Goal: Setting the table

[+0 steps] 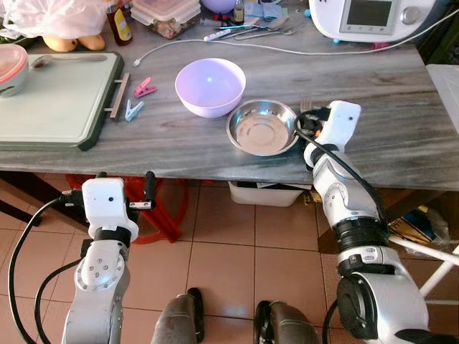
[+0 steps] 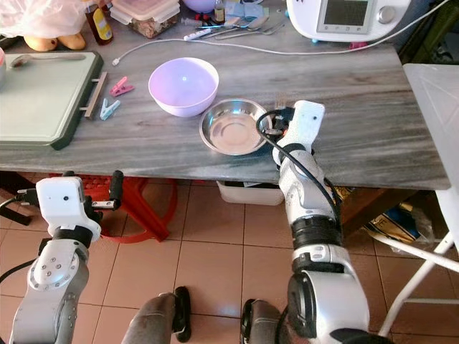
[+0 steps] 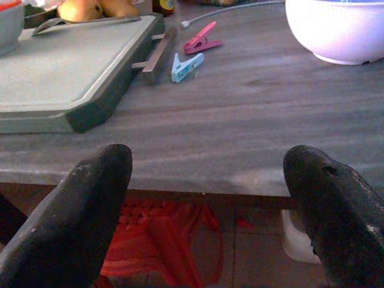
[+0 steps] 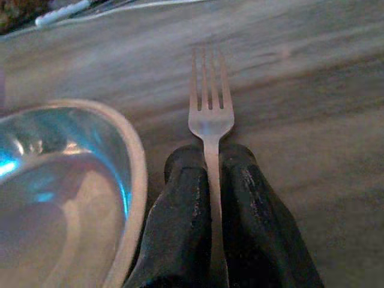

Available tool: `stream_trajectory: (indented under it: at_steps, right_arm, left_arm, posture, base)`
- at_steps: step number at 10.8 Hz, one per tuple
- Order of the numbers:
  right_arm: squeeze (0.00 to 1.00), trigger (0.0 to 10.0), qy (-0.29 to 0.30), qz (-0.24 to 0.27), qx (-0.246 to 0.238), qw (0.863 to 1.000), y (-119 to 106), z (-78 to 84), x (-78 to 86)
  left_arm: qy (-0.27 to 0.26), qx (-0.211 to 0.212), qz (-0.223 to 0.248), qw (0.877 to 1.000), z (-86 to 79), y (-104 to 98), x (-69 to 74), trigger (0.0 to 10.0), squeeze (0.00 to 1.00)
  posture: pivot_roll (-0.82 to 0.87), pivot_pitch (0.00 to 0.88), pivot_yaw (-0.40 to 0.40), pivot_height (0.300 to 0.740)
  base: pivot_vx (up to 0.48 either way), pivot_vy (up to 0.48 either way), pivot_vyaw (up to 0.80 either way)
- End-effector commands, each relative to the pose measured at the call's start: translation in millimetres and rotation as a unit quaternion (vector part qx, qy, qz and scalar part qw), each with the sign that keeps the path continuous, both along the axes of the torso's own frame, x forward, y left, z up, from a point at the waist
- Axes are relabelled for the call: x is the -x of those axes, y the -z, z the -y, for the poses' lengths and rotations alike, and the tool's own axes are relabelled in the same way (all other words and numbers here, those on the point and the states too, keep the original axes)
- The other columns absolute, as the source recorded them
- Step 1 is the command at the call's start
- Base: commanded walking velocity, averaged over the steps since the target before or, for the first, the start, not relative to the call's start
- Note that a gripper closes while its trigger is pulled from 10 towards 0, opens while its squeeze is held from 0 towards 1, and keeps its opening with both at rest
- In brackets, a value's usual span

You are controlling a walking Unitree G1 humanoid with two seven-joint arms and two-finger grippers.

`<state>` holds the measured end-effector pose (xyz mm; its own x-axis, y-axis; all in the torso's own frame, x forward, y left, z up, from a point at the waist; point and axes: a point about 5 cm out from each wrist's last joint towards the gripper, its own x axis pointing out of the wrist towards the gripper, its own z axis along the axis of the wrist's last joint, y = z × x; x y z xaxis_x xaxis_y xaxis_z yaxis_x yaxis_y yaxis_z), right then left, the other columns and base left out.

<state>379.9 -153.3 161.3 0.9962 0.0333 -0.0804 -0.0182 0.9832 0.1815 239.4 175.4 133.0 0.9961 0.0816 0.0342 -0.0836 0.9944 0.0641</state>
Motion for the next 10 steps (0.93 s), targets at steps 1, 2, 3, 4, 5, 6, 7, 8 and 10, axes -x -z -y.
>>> stream_trajectory:
  at_steps: [1, 2, 3, 4, 5, 6, 7, 8, 10]
  right_arm:
    - [0.00, 10.0, -0.006, -0.084, 0.002, 0.996, 39, 0.6, 10.0]
    - [0.87, 10.0, -0.008, -0.085, 0.005, 0.996, 39, 3.3, 10.2]
    - [1.00, 10.0, -0.003, -0.087, 0.016, 0.996, 39, 6.9, 10.1]
    - [1.00, 10.0, -0.002, -0.086, 0.020, 0.996, 38, 9.5, 10.2]
    - [1.00, 10.0, -0.002, -0.084, 0.024, 0.996, 37, 10.9, 10.8]
    - [1.00, 10.0, -0.003, -0.078, 0.032, 0.996, 35, 12.1, 11.5]
    - [1.00, 10.0, -0.009, -0.057, 0.048, 0.997, 29, 13.6, 11.9]
    - [0.99, 10.0, -0.007, -0.048, 0.055, 0.997, 25, 15.8, 12.2]
    - [0.14, 10.0, 0.003, 0.015, 0.051, 0.999, 9, 23.3, 18.3]
  left_arm:
    - [-0.001, -0.005, -0.008, 1.000, -0.8, 2, 1.5, 10.0, 0.00]
    - [-0.001, -0.003, -0.008, 1.000, -0.2, 2, 1.3, 10.0, 0.00]
    - [-0.001, -0.002, -0.008, 1.000, 0.6, 2, 0.9, 10.0, 0.00]
    - [0.000, 0.000, -0.007, 1.000, 1.5, 2, 0.6, 10.0, 0.00]
    - [0.000, 0.000, -0.006, 1.000, 2.1, 2, 0.1, 10.0, 0.00]
    - [0.000, 0.001, -0.005, 1.000, 2.3, 2, -0.5, 10.0, 0.00]
    - [0.000, 0.001, -0.003, 1.000, 2.5, 1, -1.4, 10.0, 0.00]
    - [0.000, 0.002, -0.002, 1.000, 2.8, 1, -1.7, 10.0, 0.00]
    - [0.001, 0.003, 0.002, 1.000, 3.6, 0, -2.1, 10.0, 0.00]
  posture:
    - [0.08, 0.249, 0.037, 0.740]
    - [0.07, 0.248, 0.036, 0.740]
    - [0.07, 0.247, 0.034, 0.740]
    - [0.07, 0.244, 0.033, 0.740]
    - [0.07, 0.243, 0.032, 0.740]
    - [0.07, 0.242, 0.031, 0.740]
    - [0.06, 0.239, 0.029, 0.740]
    - [0.06, 0.238, 0.026, 0.740]
    - [0.06, 0.230, 0.022, 0.740]
  base:
    - [0.000, 0.000, 0.00]
    - [0.000, 0.000, 0.00]
    - [0.000, 0.000, 0.00]
    - [0.000, 0.000, 0.00]
    - [0.000, 0.000, 0.00]
    - [0.000, 0.000, 0.00]
    - [0.000, 0.000, 0.00]
    - [0.000, 0.000, 0.00]
    - [0.000, 0.000, 0.00]
